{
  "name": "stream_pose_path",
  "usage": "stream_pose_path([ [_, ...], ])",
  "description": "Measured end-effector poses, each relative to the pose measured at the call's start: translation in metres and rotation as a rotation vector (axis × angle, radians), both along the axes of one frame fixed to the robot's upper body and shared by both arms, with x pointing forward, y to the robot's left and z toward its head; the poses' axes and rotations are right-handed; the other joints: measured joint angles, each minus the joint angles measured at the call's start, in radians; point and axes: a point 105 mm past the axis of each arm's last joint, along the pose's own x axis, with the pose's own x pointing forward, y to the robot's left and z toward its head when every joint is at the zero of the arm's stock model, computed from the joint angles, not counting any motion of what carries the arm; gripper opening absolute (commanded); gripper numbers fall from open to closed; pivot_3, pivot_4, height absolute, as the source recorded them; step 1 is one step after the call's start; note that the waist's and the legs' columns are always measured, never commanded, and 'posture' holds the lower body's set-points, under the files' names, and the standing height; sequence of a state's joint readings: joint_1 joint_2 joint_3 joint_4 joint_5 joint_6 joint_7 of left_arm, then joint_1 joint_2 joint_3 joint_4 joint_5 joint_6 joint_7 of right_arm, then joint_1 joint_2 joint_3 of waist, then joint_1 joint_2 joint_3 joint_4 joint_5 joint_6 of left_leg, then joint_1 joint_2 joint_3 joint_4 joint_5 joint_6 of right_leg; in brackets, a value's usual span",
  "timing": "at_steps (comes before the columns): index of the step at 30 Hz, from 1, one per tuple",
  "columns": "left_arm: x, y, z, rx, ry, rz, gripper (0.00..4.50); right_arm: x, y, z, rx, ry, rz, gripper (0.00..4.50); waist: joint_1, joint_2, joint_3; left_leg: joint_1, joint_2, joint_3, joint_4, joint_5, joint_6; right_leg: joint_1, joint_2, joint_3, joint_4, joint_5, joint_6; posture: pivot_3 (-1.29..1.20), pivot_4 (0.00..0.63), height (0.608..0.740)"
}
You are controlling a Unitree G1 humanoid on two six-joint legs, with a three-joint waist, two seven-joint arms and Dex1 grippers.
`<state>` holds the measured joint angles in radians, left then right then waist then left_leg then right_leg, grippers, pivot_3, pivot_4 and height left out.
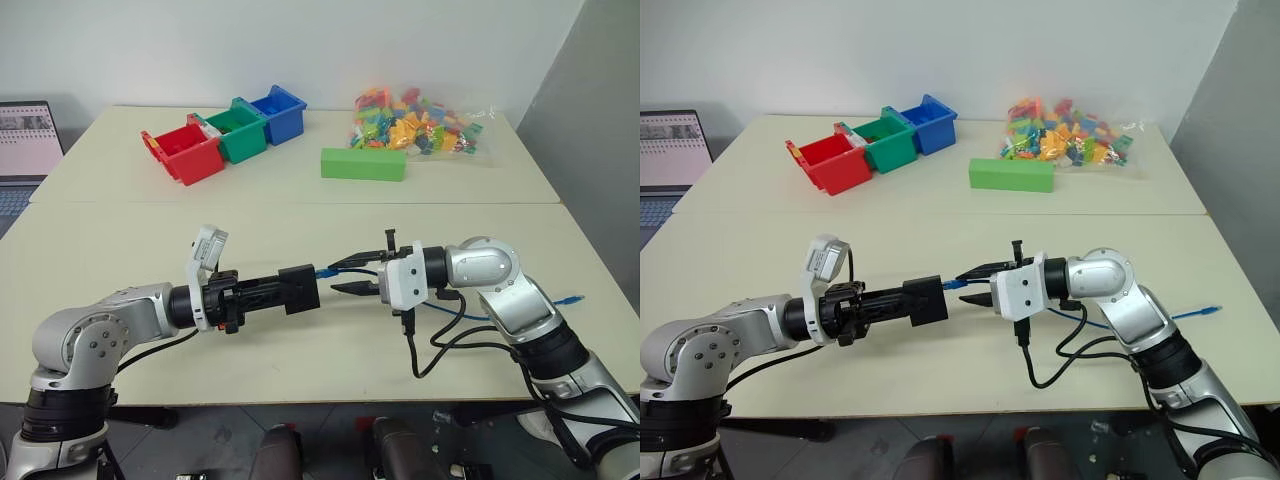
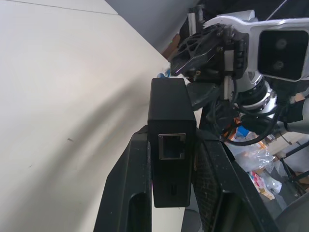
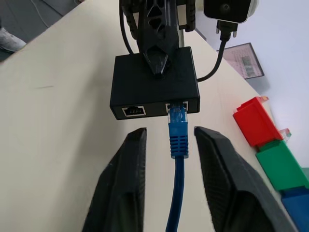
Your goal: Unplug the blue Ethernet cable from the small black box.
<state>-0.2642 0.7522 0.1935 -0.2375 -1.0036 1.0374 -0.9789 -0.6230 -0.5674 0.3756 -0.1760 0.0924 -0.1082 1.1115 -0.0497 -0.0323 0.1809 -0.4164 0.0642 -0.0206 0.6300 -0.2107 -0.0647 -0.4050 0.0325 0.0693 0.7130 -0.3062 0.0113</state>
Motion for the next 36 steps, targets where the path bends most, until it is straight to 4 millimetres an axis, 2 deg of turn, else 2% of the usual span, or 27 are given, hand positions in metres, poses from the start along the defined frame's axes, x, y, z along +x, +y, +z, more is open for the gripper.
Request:
stream_pose_path([
  [2, -0.002, 0.001, -0.002, 0.01, -0.01, -0.017, 0.77, -0.007, -0.003, 0.001, -0.008, 0.098, -0.002, 2.86, 0.002, 0.0, 0.0, 0.0, 0.0, 0.0, 0.0, 0.0, 0.0, 0.0, 0.0, 0.0, 0.0, 0.0, 0.0, 0.0, 0.15, 0.74],
  [6, -0.006, 0.002, -0.006, 0.042, -0.04, -0.079, 0.77, -0.019, -0.001, 0.02, 0.112, 0.453, -0.032, 2.89, 0.001, 0.0, 0.0, 0.0, 0.0, -0.001, 0.0, 0.0, 0.0, 0.0, 0.0, 0.001, 0.0, 0.0, -0.001, 0.0, 0.15, 0.74],
  [9, -0.009, 0.001, -0.005, 0.052, -0.088, -0.136, 0.77, -0.017, -0.002, 0.028, 0.189, 0.664, -0.079, 2.89, 0.002, 0.0, 0.0, 0.0, 0.0, -0.001, 0.0, 0.0, 0.0, 0.0, 0.0, 0.0, 0.0, 0.0, -0.001, 0.0, 0.15, 0.74],
  [16, -0.007, 0.002, 0.0, 0.039, -0.15, -0.179, 0.77, -0.015, -0.003, 0.01, 0.231, 0.959, -0.155, 2.89, 0.0, 0.0, 0.0, -0.001, 0.0, -0.001, 0.0, 0.0, 0.0, 0.0, 0.0, 0.0, 0.0, -0.002, 0.001, 0.0, 0.15, 0.74],
  [21, -0.007, 0.0, 0.004, 0.034, -0.172, -0.192, 0.77, -0.012, 0.002, 0.0, 0.265, 1.038, -0.182, 2.89, -0.003, 0.0, 0.0, -0.001, 0.0, -0.001, 0.0, 0.0, 0.0, -0.001, 0.0, 0.0, 0.0, -0.002, 0.001, 0.0, 0.15, 0.74],
  [36, -0.01, -0.002, 0.005, 0.04, -0.186, -0.213, 0.77, -0.008, 0.011, -0.01, 0.285, 1.141, -0.186, 2.89, -0.004, 0.0, 0.0, -0.001, 0.0, -0.001, -0.001, 0.0, 0.0, -0.001, 0.001, -0.001, 0.0, -0.002, 0.001, 0.0, 0.15, 0.74],
])
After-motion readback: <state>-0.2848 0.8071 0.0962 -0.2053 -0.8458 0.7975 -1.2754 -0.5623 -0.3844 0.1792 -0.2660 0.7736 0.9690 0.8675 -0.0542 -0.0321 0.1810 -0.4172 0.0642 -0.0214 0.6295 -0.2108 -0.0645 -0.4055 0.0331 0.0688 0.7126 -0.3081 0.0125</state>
